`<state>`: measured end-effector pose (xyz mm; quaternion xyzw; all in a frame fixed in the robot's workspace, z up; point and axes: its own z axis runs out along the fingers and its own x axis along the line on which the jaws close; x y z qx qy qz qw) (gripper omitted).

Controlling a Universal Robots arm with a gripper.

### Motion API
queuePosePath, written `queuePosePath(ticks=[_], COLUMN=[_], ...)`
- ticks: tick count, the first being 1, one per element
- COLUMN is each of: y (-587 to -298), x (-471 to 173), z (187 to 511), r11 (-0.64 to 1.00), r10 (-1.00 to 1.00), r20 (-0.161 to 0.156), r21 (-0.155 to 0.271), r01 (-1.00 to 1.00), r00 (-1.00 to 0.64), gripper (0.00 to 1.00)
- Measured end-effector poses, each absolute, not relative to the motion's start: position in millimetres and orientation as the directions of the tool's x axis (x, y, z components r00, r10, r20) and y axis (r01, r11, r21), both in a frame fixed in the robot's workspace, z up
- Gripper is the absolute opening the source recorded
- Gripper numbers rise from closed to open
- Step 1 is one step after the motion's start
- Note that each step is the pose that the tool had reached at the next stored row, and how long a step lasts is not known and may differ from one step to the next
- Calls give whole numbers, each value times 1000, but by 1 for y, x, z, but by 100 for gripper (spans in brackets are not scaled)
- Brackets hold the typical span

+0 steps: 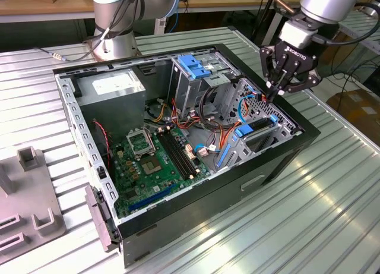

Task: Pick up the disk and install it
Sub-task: 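Insert the first disk wire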

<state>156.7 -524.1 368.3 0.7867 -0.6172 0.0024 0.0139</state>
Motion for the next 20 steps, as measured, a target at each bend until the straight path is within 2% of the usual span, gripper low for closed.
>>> queuePosePath(ticks=[6, 20], y=[-524, -525], x=[156, 147], z=[367, 366], r11=[-170, -165], r10=[-985, -986], r20=[21, 22], r21=[19, 19], r01=[-985, -986], r00=[171, 165], gripper=[16, 16])
